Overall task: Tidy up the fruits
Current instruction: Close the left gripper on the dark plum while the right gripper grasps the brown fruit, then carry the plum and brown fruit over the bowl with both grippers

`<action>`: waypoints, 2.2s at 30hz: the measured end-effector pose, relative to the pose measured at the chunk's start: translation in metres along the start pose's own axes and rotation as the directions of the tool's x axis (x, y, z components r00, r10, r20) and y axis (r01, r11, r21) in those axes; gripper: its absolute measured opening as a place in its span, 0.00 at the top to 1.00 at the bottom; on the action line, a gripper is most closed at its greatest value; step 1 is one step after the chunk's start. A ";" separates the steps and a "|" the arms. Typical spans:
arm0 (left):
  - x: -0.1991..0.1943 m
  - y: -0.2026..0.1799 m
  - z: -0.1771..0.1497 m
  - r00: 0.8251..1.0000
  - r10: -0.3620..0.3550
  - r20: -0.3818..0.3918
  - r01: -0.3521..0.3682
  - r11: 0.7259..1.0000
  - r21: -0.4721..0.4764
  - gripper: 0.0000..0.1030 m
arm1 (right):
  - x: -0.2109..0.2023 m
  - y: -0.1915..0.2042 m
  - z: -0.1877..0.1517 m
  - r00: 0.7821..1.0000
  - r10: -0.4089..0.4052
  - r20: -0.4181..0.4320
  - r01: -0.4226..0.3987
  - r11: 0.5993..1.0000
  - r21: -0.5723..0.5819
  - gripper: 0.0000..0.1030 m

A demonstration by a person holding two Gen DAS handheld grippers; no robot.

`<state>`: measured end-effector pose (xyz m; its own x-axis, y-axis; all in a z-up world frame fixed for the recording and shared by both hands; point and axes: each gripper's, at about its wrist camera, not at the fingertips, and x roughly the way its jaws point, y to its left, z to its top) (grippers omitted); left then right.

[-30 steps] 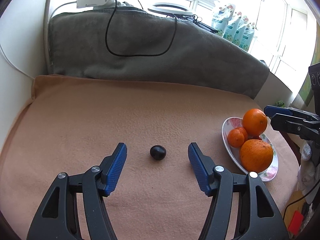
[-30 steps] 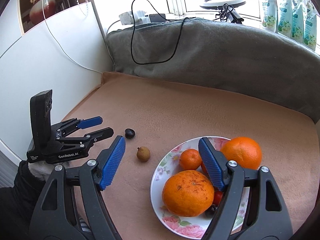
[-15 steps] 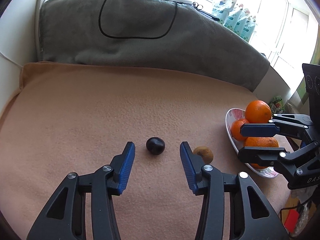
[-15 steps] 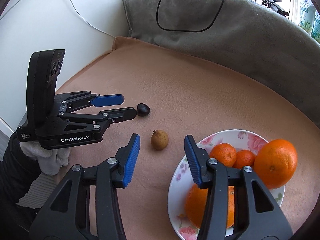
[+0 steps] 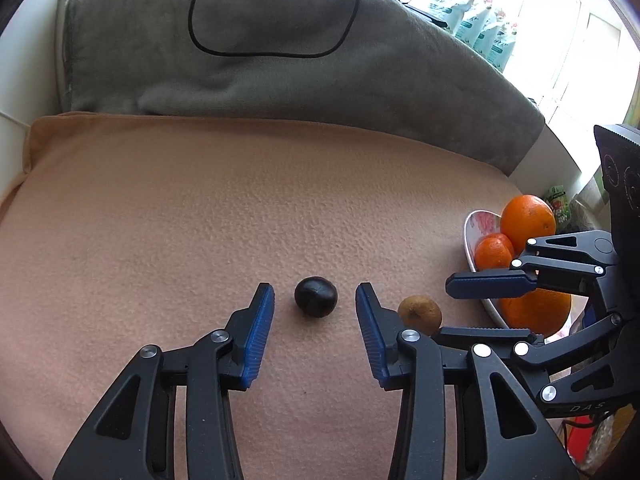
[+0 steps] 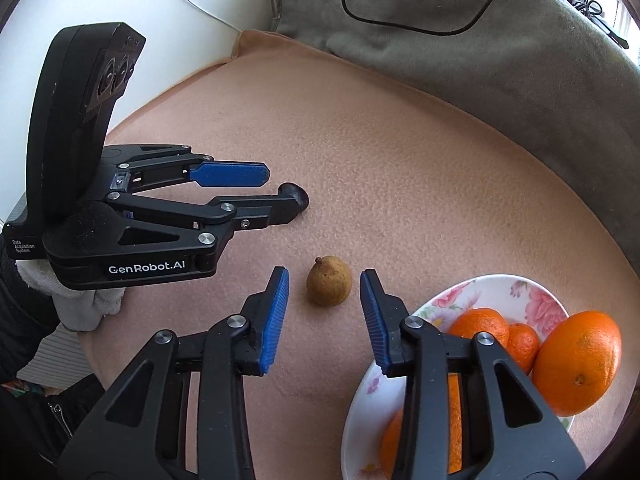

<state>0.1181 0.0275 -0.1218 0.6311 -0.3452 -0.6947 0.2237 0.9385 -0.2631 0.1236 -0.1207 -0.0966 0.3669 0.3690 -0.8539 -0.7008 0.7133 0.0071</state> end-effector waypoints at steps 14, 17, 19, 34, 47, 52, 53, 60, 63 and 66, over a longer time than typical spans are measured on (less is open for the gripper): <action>0.007 0.001 0.000 1.000 -0.001 -0.023 0.002 1.000 0.009 0.61 | 0.023 0.003 0.004 0.998 -0.046 -0.048 0.044 0.998 -0.033 0.67; 0.010 0.000 0.001 0.999 0.007 -0.038 -0.006 1.000 0.019 0.63 | 0.026 0.004 0.004 0.997 -0.053 -0.056 0.051 0.998 -0.037 0.68; 0.013 -0.001 0.001 0.999 0.018 -0.048 -0.017 1.000 0.024 0.65 | 0.029 0.004 0.006 0.996 -0.057 -0.065 0.055 0.998 -0.037 0.71; 0.017 -0.003 0.003 0.998 0.029 -0.051 -0.027 0.999 0.030 0.79 | 0.028 0.000 0.011 0.997 -0.049 -0.059 0.047 0.999 -0.026 0.73; -0.009 -0.005 0.002 1.000 0.001 0.006 -0.001 1.000 0.021 0.79 | -0.019 -0.007 -0.001 0.999 -0.013 0.042 0.012 0.999 0.042 0.73; -0.026 -0.026 0.006 0.998 -0.048 0.045 0.046 0.998 0.049 0.79 | -0.061 -0.016 -0.024 0.993 -0.013 0.116 -0.001 0.993 0.114 0.73; -0.028 -0.034 0.008 0.997 -0.058 0.050 0.055 0.997 0.058 0.79 | -0.069 -0.018 -0.029 0.992 -0.018 0.128 0.001 0.992 0.127 0.73; -0.030 -0.078 0.018 0.985 -0.159 0.058 0.152 0.982 0.112 0.79 | -0.113 -0.032 -0.066 0.980 -0.097 0.173 0.058 0.974 0.218 0.73; -0.028 -0.099 0.019 0.980 -0.192 0.051 0.183 0.973 0.141 0.79 | -0.120 -0.046 -0.076 0.977 -0.128 0.168 0.080 0.961 0.265 0.73; -0.023 -0.118 0.022 0.975 -0.217 0.043 0.208 0.964 0.165 0.79 | -0.121 -0.060 -0.087 0.976 -0.156 0.152 0.104 0.947 0.304 0.73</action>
<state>0.0934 -0.0748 -0.0598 0.5983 -0.5402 -0.5917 0.4696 0.8348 -0.2874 0.0675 -0.2601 -0.0388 0.5609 0.3393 -0.7551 -0.4395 0.8951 0.0757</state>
